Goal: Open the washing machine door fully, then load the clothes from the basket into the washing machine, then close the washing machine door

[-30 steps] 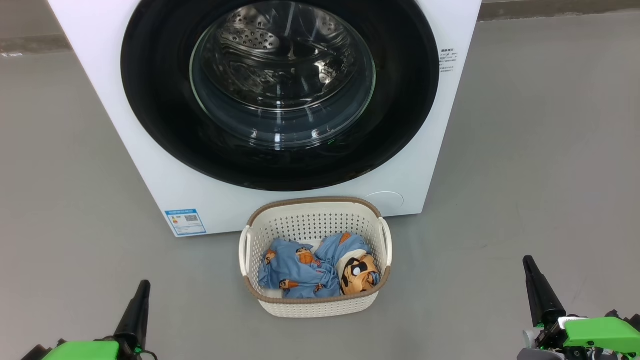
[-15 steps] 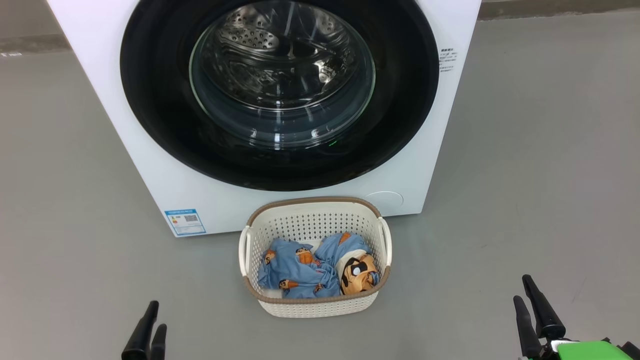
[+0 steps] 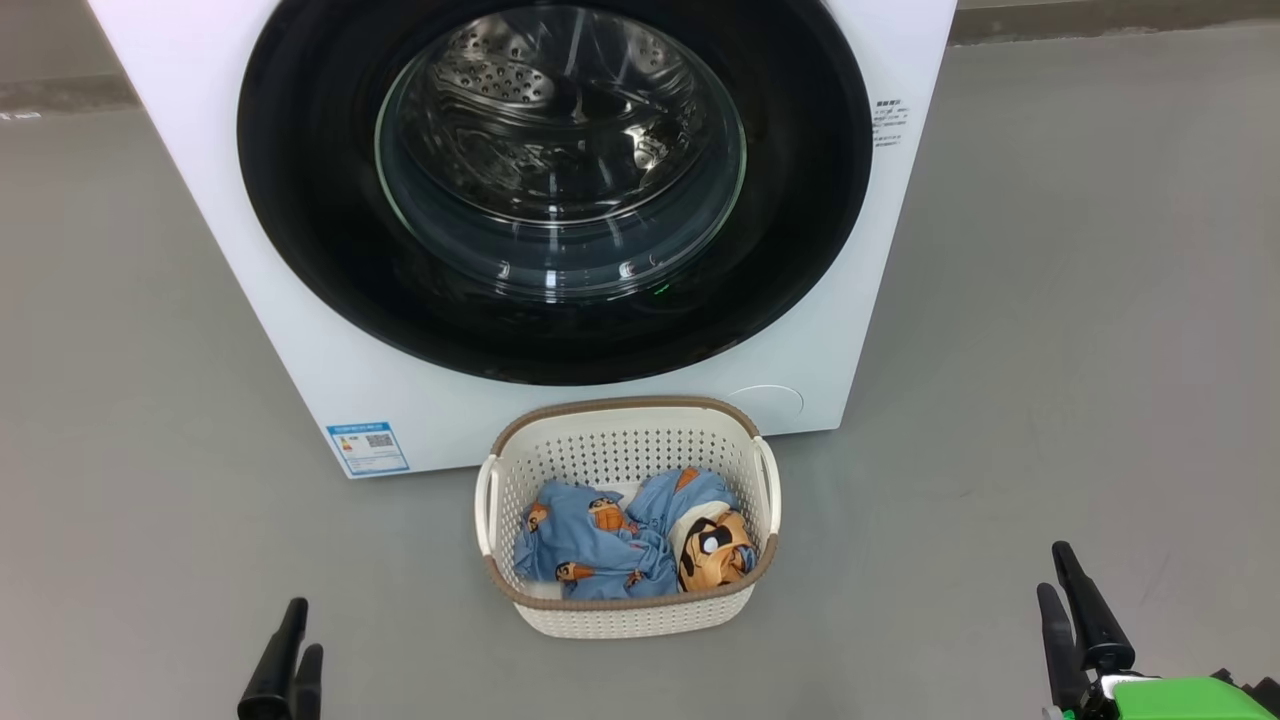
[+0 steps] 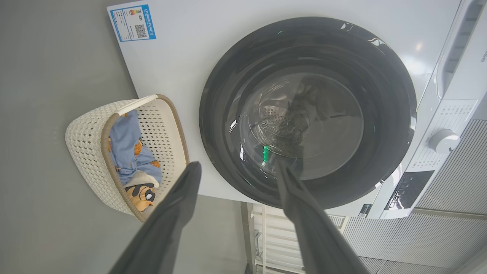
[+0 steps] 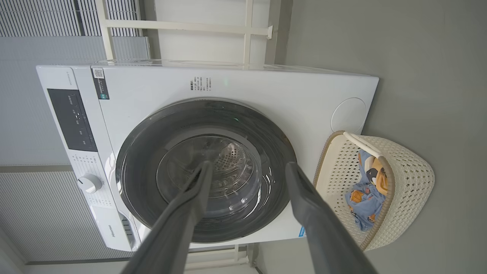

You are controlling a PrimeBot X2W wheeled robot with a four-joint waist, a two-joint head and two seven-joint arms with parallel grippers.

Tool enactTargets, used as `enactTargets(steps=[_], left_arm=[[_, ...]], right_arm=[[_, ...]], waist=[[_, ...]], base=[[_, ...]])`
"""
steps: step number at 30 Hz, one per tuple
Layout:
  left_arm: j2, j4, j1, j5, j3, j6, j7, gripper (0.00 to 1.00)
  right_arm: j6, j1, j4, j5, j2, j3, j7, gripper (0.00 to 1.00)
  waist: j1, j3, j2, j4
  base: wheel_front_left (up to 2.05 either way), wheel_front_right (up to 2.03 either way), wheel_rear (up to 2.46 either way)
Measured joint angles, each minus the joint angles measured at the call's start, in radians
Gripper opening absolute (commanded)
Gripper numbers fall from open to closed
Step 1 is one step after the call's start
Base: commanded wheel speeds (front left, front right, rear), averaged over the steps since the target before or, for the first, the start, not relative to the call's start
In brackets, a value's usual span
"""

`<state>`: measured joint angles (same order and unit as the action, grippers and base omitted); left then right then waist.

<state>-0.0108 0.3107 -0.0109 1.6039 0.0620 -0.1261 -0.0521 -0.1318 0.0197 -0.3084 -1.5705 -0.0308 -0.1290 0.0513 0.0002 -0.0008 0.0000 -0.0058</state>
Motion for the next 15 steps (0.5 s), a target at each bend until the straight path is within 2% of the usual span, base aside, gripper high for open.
enactTargets(steps=[15], left_arm=[[-0.002, -0.035, 0.000, -0.044, 0.012, 0.000, 0.044, 1.00]], right_arm=[[0.000, 0.002, 0.037, 0.085, -0.001, -0.011, -0.042, 1.00]], waist=[[0.0000, -0.012, 0.0000, -0.002]], base=[[0.00, 0.00, 0.00]])
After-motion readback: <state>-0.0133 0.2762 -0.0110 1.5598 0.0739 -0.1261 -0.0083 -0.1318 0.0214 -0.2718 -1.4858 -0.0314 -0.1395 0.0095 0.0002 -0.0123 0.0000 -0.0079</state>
